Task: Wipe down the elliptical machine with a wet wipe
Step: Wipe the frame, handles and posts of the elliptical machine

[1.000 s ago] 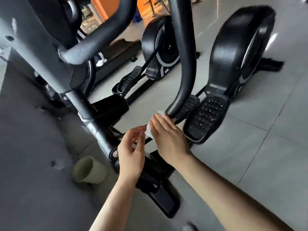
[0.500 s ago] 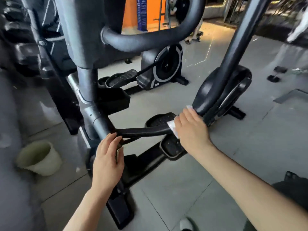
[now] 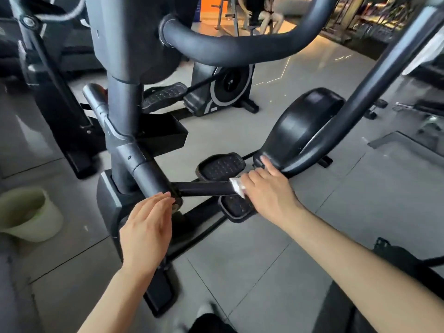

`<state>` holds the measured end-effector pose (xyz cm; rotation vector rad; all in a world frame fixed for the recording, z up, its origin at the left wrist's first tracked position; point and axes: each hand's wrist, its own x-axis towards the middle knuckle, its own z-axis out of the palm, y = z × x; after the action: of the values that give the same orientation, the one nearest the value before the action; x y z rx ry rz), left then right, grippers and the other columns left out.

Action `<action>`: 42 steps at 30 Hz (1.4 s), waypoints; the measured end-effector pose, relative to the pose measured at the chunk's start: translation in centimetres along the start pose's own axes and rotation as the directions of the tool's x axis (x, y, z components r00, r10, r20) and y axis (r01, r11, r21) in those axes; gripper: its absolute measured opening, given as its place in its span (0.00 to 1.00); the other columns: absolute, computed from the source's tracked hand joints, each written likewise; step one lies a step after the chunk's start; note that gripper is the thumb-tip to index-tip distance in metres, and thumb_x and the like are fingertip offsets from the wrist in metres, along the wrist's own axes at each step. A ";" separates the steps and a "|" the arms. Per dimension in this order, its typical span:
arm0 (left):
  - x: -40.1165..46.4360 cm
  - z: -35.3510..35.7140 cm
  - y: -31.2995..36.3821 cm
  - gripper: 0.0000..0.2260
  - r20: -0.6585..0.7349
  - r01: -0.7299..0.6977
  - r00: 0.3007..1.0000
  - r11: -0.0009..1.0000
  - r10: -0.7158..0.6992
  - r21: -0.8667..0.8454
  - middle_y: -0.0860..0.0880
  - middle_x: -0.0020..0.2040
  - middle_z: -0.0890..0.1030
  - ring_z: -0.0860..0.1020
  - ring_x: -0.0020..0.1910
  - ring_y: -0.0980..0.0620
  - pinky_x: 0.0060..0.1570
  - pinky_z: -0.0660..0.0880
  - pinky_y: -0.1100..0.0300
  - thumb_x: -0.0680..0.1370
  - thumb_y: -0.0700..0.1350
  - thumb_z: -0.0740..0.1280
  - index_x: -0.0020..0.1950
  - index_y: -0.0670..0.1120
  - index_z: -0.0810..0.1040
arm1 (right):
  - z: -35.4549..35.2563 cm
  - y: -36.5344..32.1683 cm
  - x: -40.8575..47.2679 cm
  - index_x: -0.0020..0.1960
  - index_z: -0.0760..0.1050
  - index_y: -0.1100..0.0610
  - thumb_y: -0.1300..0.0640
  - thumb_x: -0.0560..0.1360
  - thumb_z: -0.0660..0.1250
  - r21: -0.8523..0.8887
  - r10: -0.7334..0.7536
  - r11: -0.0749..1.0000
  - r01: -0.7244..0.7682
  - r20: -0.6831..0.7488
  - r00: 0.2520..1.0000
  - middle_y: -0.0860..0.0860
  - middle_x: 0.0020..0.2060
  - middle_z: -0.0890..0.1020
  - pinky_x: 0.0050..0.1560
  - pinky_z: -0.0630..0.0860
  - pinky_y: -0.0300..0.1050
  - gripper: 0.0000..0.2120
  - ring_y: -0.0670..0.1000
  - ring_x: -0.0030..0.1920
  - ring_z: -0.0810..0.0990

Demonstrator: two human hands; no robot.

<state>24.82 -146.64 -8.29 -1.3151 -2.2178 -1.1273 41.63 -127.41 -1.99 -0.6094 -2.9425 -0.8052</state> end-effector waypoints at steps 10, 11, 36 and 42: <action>6.5 3.3 6.8 0.09 0.010 -0.253 0.965 0.946 0.260 -0.202 0.46 0.55 0.79 0.77 0.45 0.44 0.47 0.69 0.53 0.76 0.42 0.65 0.56 0.46 0.78 | -3.5 5.6 -1.6 0.40 0.81 0.57 0.56 0.67 0.75 -0.270 -0.045 0.959 0.091 0.173 0.984 0.52 0.30 0.77 0.51 0.76 0.48 0.05 0.54 0.34 0.76; 7.4 3.5 7.4 0.09 -0.007 -0.279 0.958 0.931 0.285 -0.234 0.46 0.56 0.79 0.77 0.46 0.44 0.48 0.69 0.53 0.77 0.41 0.65 0.56 0.47 0.78 | -3.8 6.2 -1.6 0.45 0.82 0.58 0.61 0.69 0.70 -0.268 -0.045 0.960 0.086 0.157 0.987 0.51 0.30 0.77 0.49 0.77 0.47 0.05 0.54 0.33 0.77; 26.4 1.0 4.0 0.26 -0.086 -0.826 0.544 0.515 0.835 -0.228 0.39 0.73 0.69 0.67 0.69 0.41 0.70 0.53 0.43 0.72 0.43 0.70 0.70 0.43 0.73 | -10.0 4.7 2.7 0.63 0.78 0.56 0.48 0.74 0.69 -0.723 0.599 0.687 -0.069 0.509 0.618 0.56 0.60 0.80 0.76 0.54 0.56 0.21 0.59 0.66 0.73; 26.6 0.2 3.6 0.33 0.014 -0.831 0.516 0.504 0.856 -0.235 0.39 0.74 0.66 0.65 0.71 0.41 0.70 0.55 0.42 0.68 0.47 0.73 0.73 0.44 0.70 | -12.4 5.6 3.8 0.76 0.59 0.62 0.58 0.82 0.55 -0.763 0.600 0.643 0.059 0.551 0.580 0.60 0.74 0.63 0.72 0.34 0.55 0.23 0.61 0.76 0.57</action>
<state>14.05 -129.84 9.69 -2.2457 -1.1473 -0.8500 39.36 -127.77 11.98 -1.9173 -2.7905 -2.1574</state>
